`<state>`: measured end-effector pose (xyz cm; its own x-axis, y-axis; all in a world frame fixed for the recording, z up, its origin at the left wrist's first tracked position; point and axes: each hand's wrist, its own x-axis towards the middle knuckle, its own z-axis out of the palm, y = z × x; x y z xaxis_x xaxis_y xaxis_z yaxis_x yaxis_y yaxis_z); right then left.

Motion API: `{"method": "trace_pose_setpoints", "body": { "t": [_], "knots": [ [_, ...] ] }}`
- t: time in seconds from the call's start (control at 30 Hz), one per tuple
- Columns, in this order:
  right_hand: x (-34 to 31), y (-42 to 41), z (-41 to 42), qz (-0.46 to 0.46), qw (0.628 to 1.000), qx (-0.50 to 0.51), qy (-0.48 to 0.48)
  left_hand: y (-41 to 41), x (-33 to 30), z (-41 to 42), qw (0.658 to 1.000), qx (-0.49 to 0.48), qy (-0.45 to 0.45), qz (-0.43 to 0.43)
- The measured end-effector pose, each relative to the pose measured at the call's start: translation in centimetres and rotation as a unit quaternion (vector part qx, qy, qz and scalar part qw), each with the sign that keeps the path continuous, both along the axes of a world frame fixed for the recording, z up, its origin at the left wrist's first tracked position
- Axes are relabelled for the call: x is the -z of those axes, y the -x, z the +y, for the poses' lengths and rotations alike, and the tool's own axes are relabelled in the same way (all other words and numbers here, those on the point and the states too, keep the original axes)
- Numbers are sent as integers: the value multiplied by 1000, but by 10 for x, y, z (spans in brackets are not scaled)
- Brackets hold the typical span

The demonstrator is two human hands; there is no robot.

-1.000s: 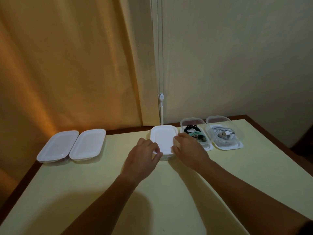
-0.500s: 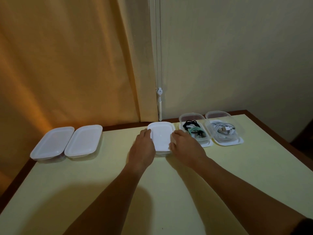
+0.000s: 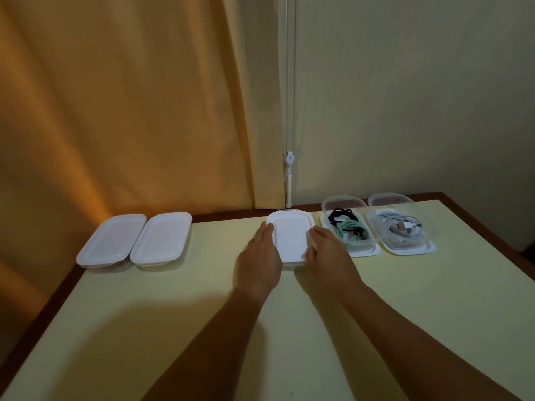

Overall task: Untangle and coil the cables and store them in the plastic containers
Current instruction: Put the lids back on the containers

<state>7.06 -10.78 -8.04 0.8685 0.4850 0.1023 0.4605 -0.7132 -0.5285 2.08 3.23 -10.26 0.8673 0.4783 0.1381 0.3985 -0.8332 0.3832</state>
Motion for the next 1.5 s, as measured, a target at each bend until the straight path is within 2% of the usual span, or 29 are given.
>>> {"method": "trace_pose_setpoints", "body": {
  "t": [0.1, 0.2, 0.3, 0.53, 0.73, 0.97, 1.23, 1.5],
  "knots": [
    [0, 10, 6, 16, 996, 61, -69, 0, -6, -2, 998, -15, -51, 26],
    [2, 10, 13, 39, 987, 122, -99, 0, -10, -6, 999, -46, 8, -3],
    [-3, 10, 18, 37, 983, 138, -114, 10, -19, -1, 996, -58, 54, -48],
    [-59, 45, 79, 9, 981, 58, -184, 53, -76, 79, 990, -78, 16, -118],
    [-88, 87, 189, 32, 980, -29, -194, 116, -106, 196, 989, -107, -26, -101],
    [-70, 118, 289, 59, 981, -83, -163, 167, -85, 297, 989, -129, -20, -64],
    [-40, 117, 327, 61, 984, -95, -135, 173, -53, 331, 990, -126, 25, -52],
    [-36, 112, 330, 62, 983, -105, -133, 169, -52, 335, 988, -127, 40, -76]
  ]
}}
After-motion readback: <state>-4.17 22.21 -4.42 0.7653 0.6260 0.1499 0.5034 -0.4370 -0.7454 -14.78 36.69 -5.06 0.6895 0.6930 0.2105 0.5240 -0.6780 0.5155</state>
